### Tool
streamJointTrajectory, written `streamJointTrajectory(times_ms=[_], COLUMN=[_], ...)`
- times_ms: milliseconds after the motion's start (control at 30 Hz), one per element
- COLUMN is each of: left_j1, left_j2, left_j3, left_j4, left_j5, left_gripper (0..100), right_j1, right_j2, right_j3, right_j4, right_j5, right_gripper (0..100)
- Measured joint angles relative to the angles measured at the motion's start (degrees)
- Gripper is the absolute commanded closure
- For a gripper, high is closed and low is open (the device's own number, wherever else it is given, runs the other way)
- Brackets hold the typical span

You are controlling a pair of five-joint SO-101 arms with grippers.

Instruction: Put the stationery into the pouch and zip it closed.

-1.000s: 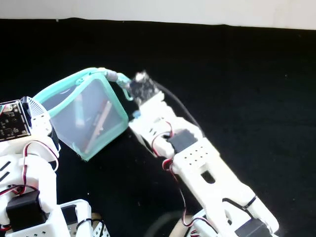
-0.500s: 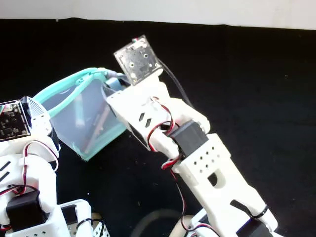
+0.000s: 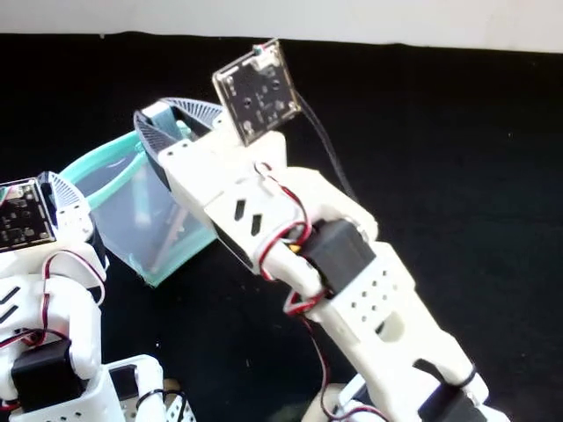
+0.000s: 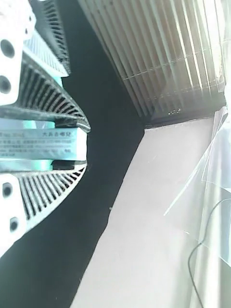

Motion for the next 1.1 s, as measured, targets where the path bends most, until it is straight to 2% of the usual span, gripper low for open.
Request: streamJointTrajectory(times_ms=[300, 733, 1100], left_j1=[2.5, 2.9, 2.9], left_j2=[0.0, 0.0, 0.0], left_j3=[1.0, 1.0, 1.0], left_j4=[0.0, 0.0, 0.0], left_j5=[0.0, 0.0, 0.0], left_gripper=[99, 99, 99], right_j1=[-0.4, -4.0, -4.4], right_j2=[4.1, 14.3, 18.6], right_j3=[0.0, 0.0, 0.4], right_j4=[-6.6, -15.5, -16.6], right_j5=[-5.5, -5.9, -5.9], right_gripper=[99.2, 99.2, 99.2])
